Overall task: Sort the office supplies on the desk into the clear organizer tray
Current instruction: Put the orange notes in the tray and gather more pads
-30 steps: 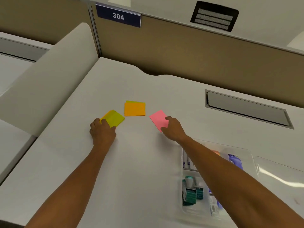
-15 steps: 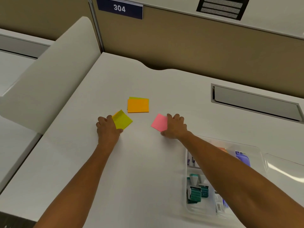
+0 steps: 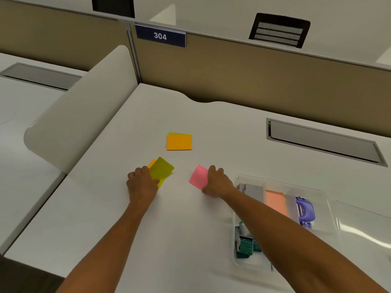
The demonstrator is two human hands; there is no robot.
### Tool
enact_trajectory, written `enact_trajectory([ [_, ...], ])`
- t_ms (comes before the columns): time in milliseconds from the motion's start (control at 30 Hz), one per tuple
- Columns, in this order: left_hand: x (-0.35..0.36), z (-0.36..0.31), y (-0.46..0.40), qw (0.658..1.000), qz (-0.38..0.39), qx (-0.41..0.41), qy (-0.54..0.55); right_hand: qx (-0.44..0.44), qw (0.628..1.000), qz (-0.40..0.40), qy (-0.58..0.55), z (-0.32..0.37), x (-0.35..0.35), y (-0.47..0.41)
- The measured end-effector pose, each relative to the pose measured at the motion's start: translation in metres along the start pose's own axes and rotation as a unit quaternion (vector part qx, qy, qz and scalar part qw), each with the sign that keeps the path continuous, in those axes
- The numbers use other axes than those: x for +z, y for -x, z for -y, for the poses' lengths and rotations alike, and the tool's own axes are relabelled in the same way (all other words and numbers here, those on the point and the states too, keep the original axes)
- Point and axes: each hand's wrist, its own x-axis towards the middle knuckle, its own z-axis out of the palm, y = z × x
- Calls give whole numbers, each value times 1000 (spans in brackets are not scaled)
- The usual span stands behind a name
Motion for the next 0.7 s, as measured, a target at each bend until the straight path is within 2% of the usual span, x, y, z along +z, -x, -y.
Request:
enact_trajectory([
  [133,-5,2,15,997,-14,-19,67,-20,999,1,-43,3,2,16],
  [267,-11,0,30,982,-15,-46,185,-33,982,7,-185,5,-4,31],
  [333,-13,-3,38,981,-26,-35,189,-38,973,6,-226,4,-8,40],
  [500,-20,-19,58,974,-38,-21,222,-68,968,-4,-241,-10,-18,60],
  [700,-27,-60,85,947,-38,-5,319,-42,931,-48,-359,-40,-28,85],
])
